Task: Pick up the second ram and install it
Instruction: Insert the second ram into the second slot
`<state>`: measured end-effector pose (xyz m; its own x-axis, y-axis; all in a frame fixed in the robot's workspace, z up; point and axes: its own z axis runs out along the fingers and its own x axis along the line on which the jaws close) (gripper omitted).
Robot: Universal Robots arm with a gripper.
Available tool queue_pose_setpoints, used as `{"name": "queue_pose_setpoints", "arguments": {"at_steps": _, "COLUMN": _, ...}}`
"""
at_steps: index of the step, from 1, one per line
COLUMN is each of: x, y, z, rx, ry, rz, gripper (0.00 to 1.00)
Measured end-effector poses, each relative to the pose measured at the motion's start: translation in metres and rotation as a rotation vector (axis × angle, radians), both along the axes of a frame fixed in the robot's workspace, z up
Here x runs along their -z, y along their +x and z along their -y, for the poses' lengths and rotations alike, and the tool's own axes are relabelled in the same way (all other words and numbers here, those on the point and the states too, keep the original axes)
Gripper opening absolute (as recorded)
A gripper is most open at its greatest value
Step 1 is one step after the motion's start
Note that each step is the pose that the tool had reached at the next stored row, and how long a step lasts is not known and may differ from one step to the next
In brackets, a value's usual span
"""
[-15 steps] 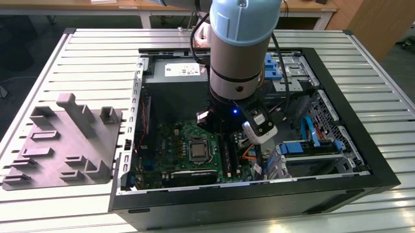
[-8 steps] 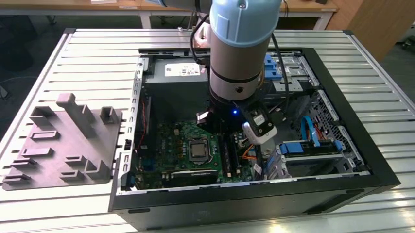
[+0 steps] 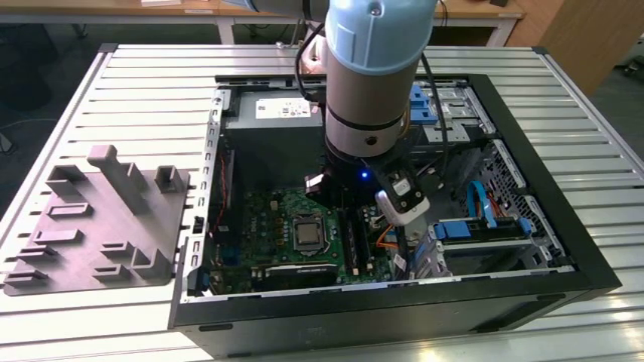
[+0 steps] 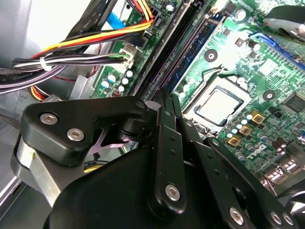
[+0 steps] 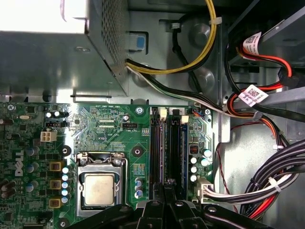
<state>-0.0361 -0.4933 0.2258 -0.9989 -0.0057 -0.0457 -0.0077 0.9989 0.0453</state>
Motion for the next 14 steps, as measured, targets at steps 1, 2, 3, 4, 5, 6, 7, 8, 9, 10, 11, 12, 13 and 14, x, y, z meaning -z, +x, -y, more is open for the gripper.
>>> {"name": "queue_pose_setpoints", "arguments": {"at_steps": 1, "x": 0.0001, "y": 0.0000, "z": 0.0000, "rx": 0.000, "ry": -0.0001, "rz": 0.0000, "gripper": 0.11}}
{"name": "queue_pose_setpoints", "arguments": {"at_steps": 2, "x": 0.0001, "y": 0.0000, "z": 0.0001, "rx": 0.000, "ry": -0.0003, "rz": 0.0000, "gripper": 0.11}}
{"name": "queue_pose_setpoints", "arguments": {"at_steps": 3, "x": 0.0001, "y": -0.0001, "z": 0.0001, "rx": 0.000, "ry": -0.0004, "rz": 0.0000, "gripper": 0.11}}
{"name": "queue_pose_setpoints", "arguments": {"at_steps": 4, "x": 0.0001, "y": -0.0001, "z": 0.0001, "rx": 0.000, "ry": -0.0005, "rz": -0.0001, "gripper": 0.11}}
{"name": "queue_pose_setpoints", "arguments": {"at_steps": 5, "x": 0.0002, "y": -0.0001, "z": 0.0001, "rx": 0.000, "ry": -0.0004, "rz": -0.0001, "gripper": 0.11}}
{"name": "queue_pose_setpoints", "arguments": {"at_steps": 6, "x": 0.0002, "y": -0.0001, "z": 0.0001, "rx": 0.000, "ry": -0.0004, "rz": 0.0000, "gripper": 0.11}}
{"name": "queue_pose_setpoints", "arguments": {"at_steps": 7, "x": 0.0002, "y": -0.0001, "z": 0.0001, "rx": 0.000, "ry": -0.0004, "rz": 0.0000, "gripper": 0.11}}
{"name": "queue_pose_setpoints", "arguments": {"at_steps": 8, "x": 0.0004, "y": -0.0001, "z": 0.0001, "rx": 0.000, "ry": -0.0003, "rz": 0.0000, "gripper": 0.11}}
{"name": "queue_pose_setpoints", "arguments": {"at_steps": 9, "x": 0.0009, "y": -0.0001, "z": 0.0000, "rx": 0.000, "ry": 0.0000, "rz": 0.0001, "gripper": 0.11}}
{"name": "queue_pose_setpoints", "arguments": {"at_steps": 10, "x": 0.0010, "y": -0.0001, "z": 0.0001, "rx": 0.000, "ry": -0.0002, "rz": 0.0001, "gripper": 0.11}}
{"name": "queue_pose_setpoints", "arguments": {"at_steps": 11, "x": 0.0010, "y": -0.0001, "z": 0.0001, "rx": 0.000, "ry": -0.0002, "rz": 0.0000, "gripper": 0.11}}
{"name": "queue_pose_setpoints", "arguments": {"at_steps": 12, "x": 0.0010, "y": -0.0001, "z": 0.0001, "rx": 0.000, "ry": -0.0004, "rz": 0.0000, "gripper": 0.11}}
{"name": "queue_pose_setpoints", "arguments": {"at_steps": 13, "x": 0.0011, "y": -0.0001, "z": 0.0001, "rx": 0.000, "ry": -0.0005, "rz": 0.0000, "gripper": 0.11}}
{"name": "queue_pose_setpoints", "arguments": {"at_steps": 14, "x": 0.0016, "y": -0.0001, "z": 0.0001, "rx": 0.000, "ry": -0.0002, "rz": 0.0001, "gripper": 0.11}}
